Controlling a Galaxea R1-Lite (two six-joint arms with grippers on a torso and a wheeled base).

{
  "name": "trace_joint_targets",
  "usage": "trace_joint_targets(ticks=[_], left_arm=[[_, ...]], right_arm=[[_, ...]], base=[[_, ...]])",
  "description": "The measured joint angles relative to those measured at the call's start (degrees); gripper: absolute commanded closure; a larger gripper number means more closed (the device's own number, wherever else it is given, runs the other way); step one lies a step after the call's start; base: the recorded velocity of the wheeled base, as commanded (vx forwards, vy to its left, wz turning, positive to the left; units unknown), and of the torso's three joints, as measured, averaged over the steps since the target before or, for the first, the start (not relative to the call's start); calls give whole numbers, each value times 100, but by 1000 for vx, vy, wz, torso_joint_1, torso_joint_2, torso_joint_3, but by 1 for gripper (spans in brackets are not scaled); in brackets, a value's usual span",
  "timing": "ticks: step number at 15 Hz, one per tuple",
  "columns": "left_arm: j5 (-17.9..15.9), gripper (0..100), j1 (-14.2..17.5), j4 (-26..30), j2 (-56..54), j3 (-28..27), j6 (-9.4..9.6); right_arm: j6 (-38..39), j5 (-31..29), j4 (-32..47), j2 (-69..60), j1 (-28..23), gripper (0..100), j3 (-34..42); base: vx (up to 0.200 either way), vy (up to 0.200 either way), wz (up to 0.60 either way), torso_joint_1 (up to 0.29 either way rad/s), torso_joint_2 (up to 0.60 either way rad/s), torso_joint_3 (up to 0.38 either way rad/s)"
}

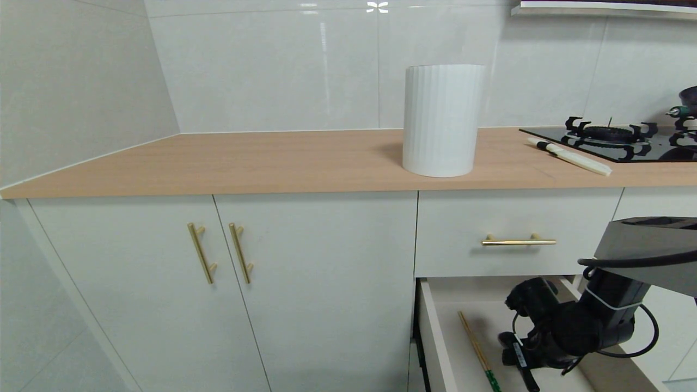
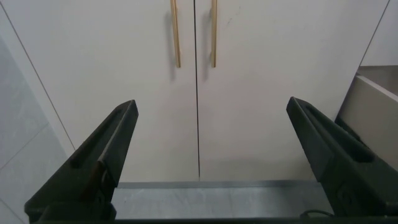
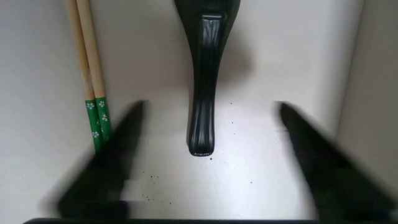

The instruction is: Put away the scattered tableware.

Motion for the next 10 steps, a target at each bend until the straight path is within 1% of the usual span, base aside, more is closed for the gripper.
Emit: trace_joint_targets(ticks=[6, 8, 10], left_arm=[[0, 0, -2, 0, 0, 0, -5], [0, 0, 0, -2, 0, 0, -5], [0, 0, -2, 0, 0, 0, -7]], right_arm=[[27, -38, -2, -95, -1, 0, 104], [71, -24, -5, -486, -6, 0, 239], [90, -2, 11, -1112, -1, 0, 407]], base=[[0, 0, 0, 0, 0, 0], [0, 0, 0, 0, 0, 0], [-200, 0, 0, 7, 2, 0]])
